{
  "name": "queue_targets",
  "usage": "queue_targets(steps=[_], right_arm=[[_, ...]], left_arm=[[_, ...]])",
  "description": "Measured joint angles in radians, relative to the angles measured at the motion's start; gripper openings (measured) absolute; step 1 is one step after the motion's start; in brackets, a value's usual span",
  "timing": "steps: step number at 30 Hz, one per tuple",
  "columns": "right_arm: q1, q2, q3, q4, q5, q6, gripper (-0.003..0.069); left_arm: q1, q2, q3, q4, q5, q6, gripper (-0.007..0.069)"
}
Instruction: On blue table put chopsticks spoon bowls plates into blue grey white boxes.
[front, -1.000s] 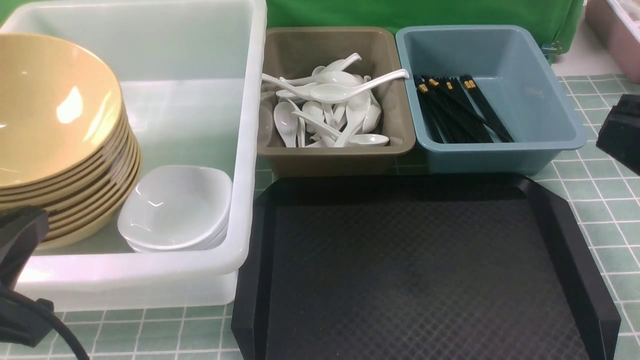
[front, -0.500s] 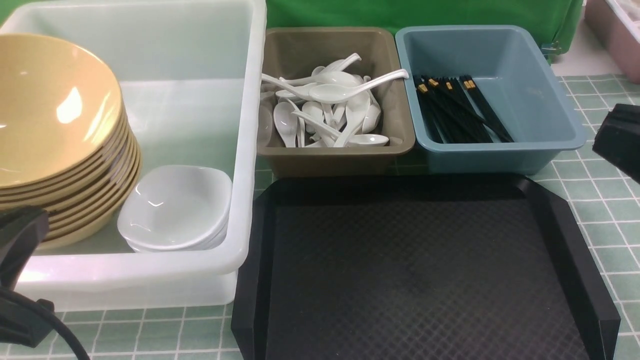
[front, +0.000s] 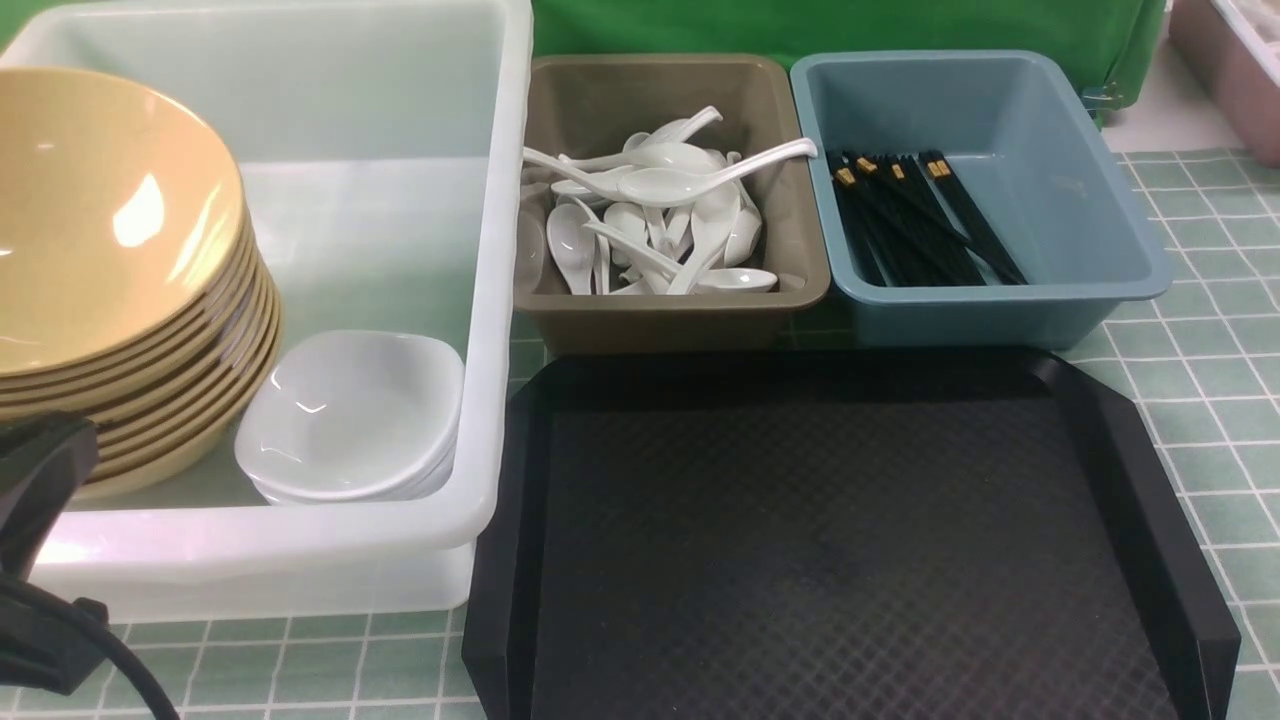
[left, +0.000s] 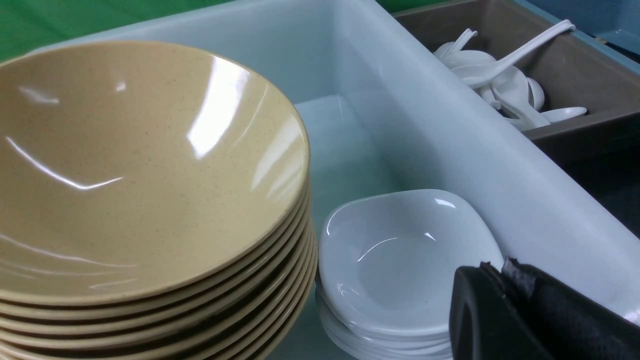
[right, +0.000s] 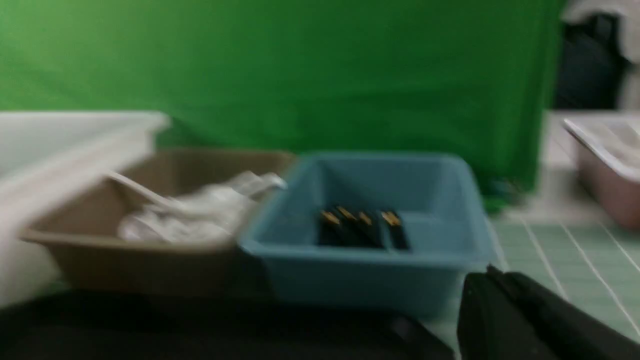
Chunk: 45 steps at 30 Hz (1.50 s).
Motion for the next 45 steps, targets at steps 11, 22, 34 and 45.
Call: queue_targets(steps=[11, 22, 34, 45], right_arm=[[-0.233, -0.188, 0.065, -0.117, 0.340, 0.120, 0.0035], [-0.159, -0.194, 0.065, -0.121, 0.373, 0.113, 0.0035], [-0.139, -0.194, 0.065, -0.121, 0.373, 0.113, 0.0036], [-0.139, -0.194, 0.065, -0.121, 0.373, 0.113, 0.0043]], left_arm=[[0.000, 0.000, 0.000, 0.000, 0.000, 0.000, 0.0001], [0.000, -0.002, 0.000, 0.000, 0.000, 0.000, 0.0001], [0.000, -0.002, 0.000, 0.000, 0.002, 0.000, 0.0001], [0.000, -0.002, 0.000, 0.000, 0.003, 0.000, 0.0001]])
